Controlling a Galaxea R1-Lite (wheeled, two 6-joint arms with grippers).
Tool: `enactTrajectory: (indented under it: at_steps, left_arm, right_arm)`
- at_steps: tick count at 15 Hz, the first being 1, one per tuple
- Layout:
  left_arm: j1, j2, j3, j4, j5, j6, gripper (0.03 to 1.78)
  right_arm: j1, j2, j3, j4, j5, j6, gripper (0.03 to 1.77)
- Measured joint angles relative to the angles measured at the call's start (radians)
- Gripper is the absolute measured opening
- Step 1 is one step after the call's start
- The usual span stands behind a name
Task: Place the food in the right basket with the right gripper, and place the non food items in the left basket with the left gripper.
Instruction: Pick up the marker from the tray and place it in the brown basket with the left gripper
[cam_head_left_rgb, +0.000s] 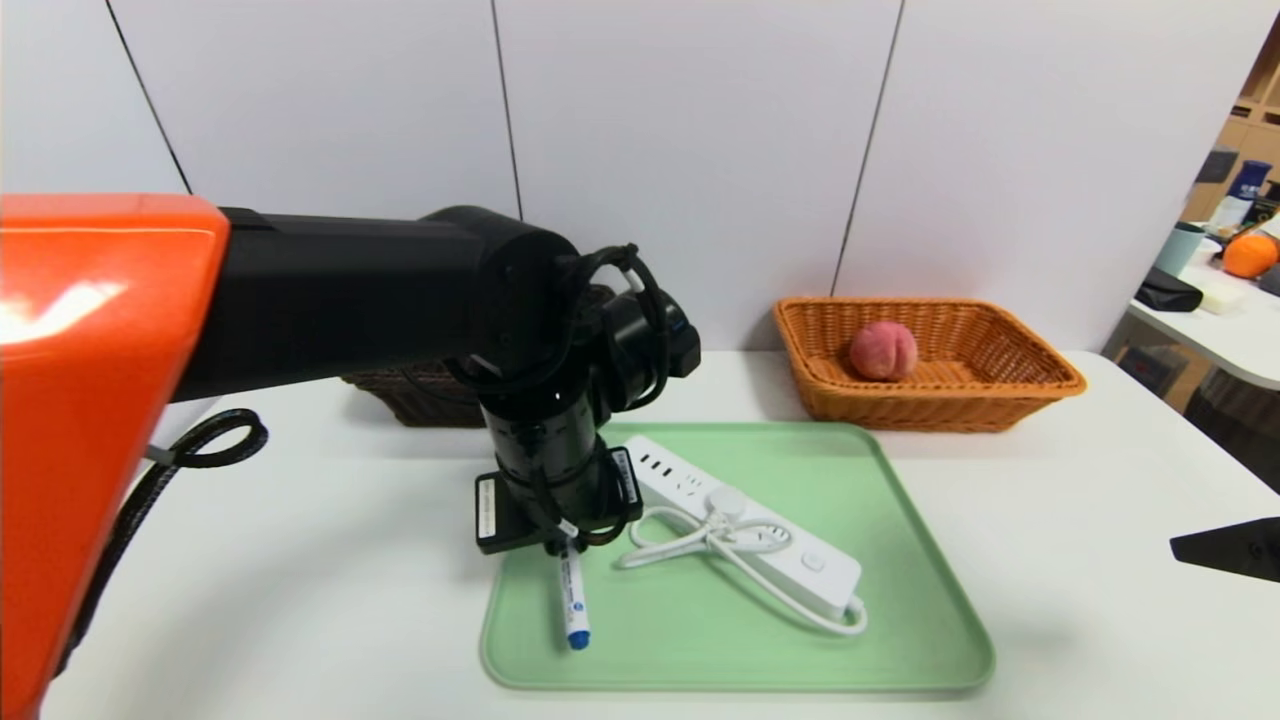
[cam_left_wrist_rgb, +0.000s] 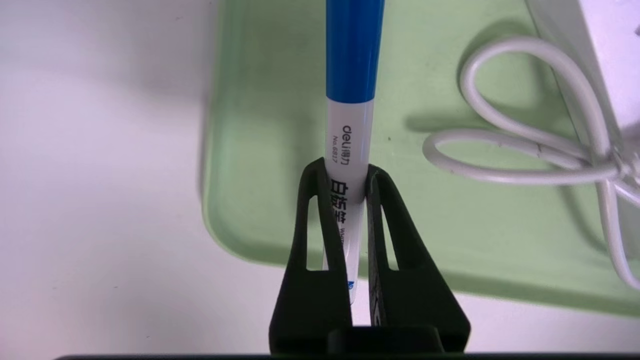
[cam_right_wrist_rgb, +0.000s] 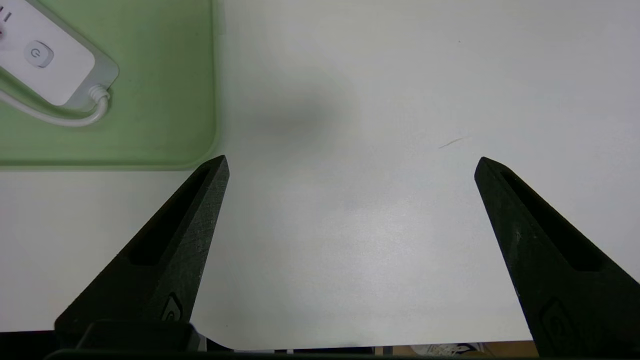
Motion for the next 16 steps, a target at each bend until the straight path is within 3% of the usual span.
enactTrajectory:
  at_steps: [4,6,8,10,16]
  left_arm:
    - [-0.015,-0.095,-0.057,0.002,0.021,0.09,0.16]
    - [0.003,-0.137,-0.1,-0.041,0.1,0.187,0.16]
    - [0.056,-0.164,-0.111,-0.154,0.174,0.293,0.16]
    - [0.128,-0.165,-0.113,-0.309,0.185,0.348,0.16]
    - [0.364,-0.074,-0.115,-0.731,0.198,0.337,0.16]
  right_arm:
    - [0.0,-0.001,0.009,0.0,0.0,0.002,1.7]
    - [0.001,-0.007,0.017,0.0,0.0,0.001,1.7]
    - [0.002,-0.01,0.021,0.0,0.0,0.002,1.7]
    - [0.004,-0.014,0.021,0.0,0.0,0.002,1.7]
    - [0.009,-0.033,0.046,0.0,0.0,0.003,1.7]
